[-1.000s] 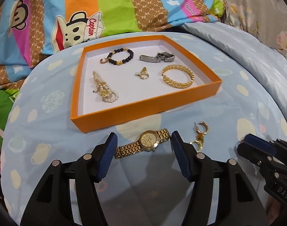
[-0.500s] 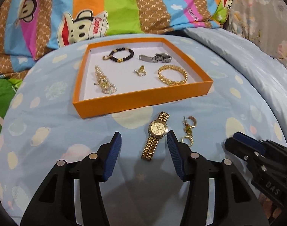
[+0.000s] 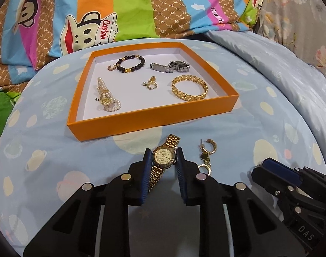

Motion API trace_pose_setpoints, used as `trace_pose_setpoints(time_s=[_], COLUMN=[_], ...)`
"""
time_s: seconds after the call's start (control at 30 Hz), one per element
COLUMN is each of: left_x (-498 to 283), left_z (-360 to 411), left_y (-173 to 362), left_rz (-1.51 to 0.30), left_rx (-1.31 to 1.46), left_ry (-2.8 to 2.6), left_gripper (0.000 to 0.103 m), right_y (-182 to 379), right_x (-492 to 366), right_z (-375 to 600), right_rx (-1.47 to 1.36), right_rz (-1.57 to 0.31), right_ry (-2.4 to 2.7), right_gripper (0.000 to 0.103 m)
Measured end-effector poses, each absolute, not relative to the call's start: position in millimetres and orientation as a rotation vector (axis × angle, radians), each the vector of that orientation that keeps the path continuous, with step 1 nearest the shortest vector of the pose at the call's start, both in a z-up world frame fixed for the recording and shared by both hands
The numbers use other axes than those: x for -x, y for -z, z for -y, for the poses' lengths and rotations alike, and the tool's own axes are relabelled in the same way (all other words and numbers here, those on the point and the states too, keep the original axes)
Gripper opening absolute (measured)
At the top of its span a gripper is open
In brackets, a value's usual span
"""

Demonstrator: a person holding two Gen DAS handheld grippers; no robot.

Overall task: Organize jewelry
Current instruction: 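Grasp the gold watch with the left tool while the right tool holds the ring, then lower the gold watch and silver ring into the orange box and open both tools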

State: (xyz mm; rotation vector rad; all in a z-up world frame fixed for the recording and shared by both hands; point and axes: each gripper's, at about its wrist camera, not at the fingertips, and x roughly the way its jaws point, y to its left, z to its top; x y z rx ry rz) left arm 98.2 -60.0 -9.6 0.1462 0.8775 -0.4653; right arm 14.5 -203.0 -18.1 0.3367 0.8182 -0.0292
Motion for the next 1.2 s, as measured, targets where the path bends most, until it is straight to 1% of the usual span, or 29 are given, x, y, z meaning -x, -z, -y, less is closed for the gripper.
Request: trace_pose_setpoints(time_s=[0.2,0.6,0.93,1.2], left_x=[-83.6,-77.2,-114.6,-157.5], left_z=[43.7,11.4,13.6,25.7], left_y=[-1.7,-20.1,-58.6,-80.2], left_rz=[-0.825,-0.8,-0.71,-0.651], left_rx=[-0.101,-0.015,-0.02,-0.005], left_ry=[0.436,0.388,0.36,0.353], left_gripper=[0.022,0.022,0.022,0.022], right_y=[14.0,-3.9,-32.5,-38.3], right_x=[-9.3,-15.5,-65.9,-114.5], right_z=[199.1,186.9,188.2,180.0], right_rx=[-0.318,-0.241,-0.224,-0.21], right_rz=[-0.796,-0.75,-0.682,-0.664], right_ry=[0.029,0.024,0.006,-0.034], right_gripper=[0.024,0.024,0.024,0.024])
